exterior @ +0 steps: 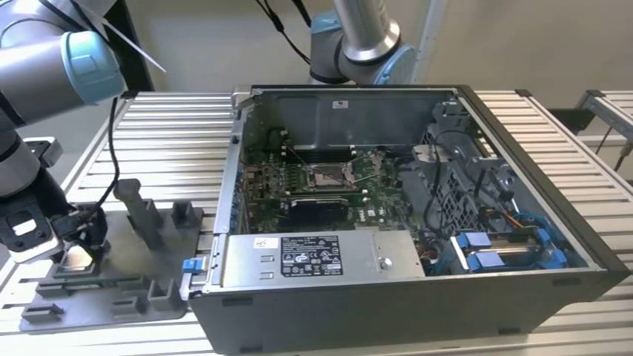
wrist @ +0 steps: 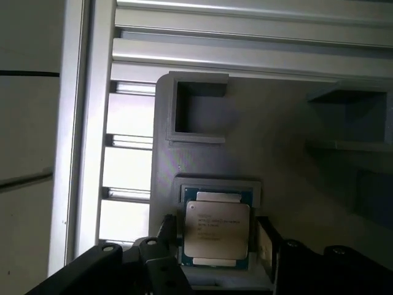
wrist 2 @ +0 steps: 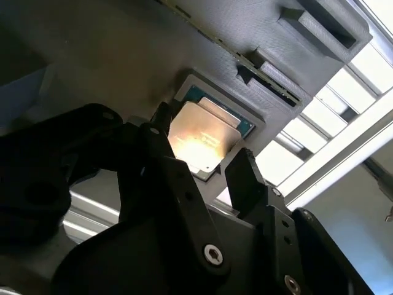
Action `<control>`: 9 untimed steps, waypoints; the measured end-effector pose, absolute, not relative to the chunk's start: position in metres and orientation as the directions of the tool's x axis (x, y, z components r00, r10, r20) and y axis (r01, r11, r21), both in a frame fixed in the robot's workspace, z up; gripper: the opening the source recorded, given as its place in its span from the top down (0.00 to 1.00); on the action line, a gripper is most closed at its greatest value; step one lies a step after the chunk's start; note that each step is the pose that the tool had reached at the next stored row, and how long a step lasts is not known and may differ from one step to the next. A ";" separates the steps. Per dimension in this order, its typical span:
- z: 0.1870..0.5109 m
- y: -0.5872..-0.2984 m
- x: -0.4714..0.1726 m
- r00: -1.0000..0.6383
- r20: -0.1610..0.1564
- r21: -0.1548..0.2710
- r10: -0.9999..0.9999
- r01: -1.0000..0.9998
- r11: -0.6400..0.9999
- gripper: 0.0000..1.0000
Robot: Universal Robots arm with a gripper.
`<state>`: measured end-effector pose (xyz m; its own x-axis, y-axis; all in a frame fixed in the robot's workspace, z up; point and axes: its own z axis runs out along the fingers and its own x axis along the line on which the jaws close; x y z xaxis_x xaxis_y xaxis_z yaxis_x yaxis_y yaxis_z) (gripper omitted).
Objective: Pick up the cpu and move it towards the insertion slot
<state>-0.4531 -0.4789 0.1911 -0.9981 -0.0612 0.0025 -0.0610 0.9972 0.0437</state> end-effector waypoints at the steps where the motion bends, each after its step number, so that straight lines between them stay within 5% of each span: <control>1: 0.191 -0.479 -0.453 -0.998 0.003 0.044 -0.061 -0.061 0.997 1.00; 9: 0.192 -0.479 -0.453 -0.998 0.002 0.044 -0.061 -0.061 0.997 1.00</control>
<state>-0.4531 -0.4789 0.1923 -0.9981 -0.0611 0.0021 -0.0610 0.9972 0.0439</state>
